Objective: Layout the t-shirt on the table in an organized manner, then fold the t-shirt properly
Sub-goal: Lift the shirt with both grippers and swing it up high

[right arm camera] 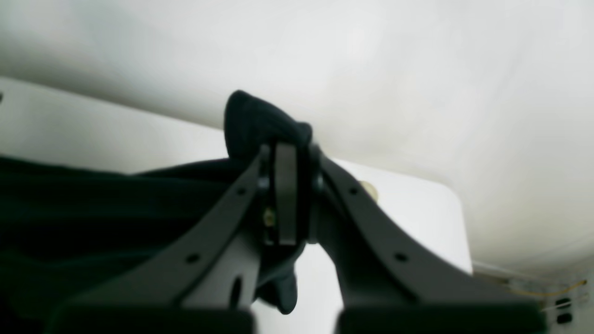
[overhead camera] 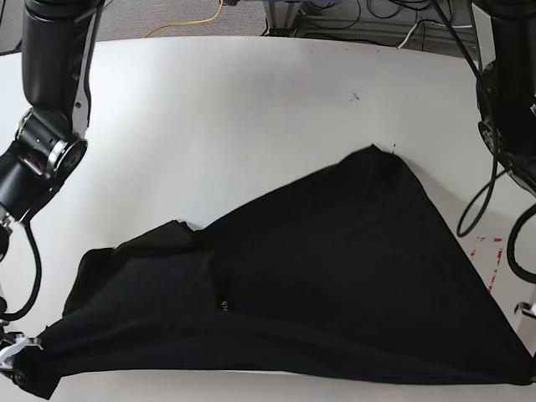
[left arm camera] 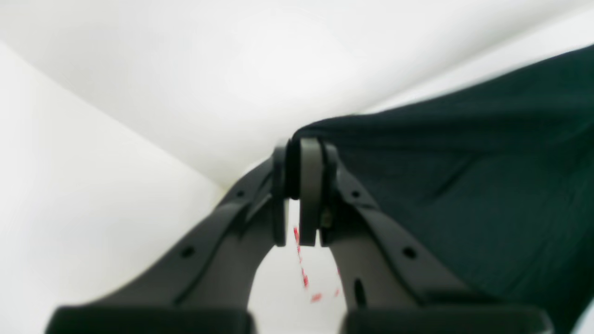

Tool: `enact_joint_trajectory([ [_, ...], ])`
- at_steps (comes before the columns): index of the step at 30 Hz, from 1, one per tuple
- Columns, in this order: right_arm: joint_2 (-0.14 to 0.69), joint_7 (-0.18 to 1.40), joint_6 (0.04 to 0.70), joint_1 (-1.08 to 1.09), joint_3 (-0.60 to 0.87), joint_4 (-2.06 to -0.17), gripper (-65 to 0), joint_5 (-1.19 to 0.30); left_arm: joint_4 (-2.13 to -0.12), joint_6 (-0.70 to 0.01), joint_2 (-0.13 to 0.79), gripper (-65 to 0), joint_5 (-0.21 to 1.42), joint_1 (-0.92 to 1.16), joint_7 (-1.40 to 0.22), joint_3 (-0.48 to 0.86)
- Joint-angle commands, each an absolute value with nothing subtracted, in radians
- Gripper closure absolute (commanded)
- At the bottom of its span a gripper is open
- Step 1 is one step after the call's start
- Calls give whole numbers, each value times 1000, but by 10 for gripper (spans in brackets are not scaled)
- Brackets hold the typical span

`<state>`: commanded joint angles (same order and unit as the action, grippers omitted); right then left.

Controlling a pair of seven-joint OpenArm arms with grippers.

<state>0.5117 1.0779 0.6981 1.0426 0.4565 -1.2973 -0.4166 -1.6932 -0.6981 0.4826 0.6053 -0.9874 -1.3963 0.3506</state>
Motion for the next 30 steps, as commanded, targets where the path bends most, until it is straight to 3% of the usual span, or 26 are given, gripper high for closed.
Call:
enact_joint_trajectory([
  [10,552,1099,698,1193,328,-1274,0,-418,-1478,-698,501,0,605,-1308,-1396,259],
  [18,552,1152,698,1291,320,-1273,0,-417,-1359,-698,464,0,605,-1309,-1396,219],
  [30,573,1208,698,1288,318,-1280,0,-424,-1357,-698,452,0,610,-1309,-1396,223],
])
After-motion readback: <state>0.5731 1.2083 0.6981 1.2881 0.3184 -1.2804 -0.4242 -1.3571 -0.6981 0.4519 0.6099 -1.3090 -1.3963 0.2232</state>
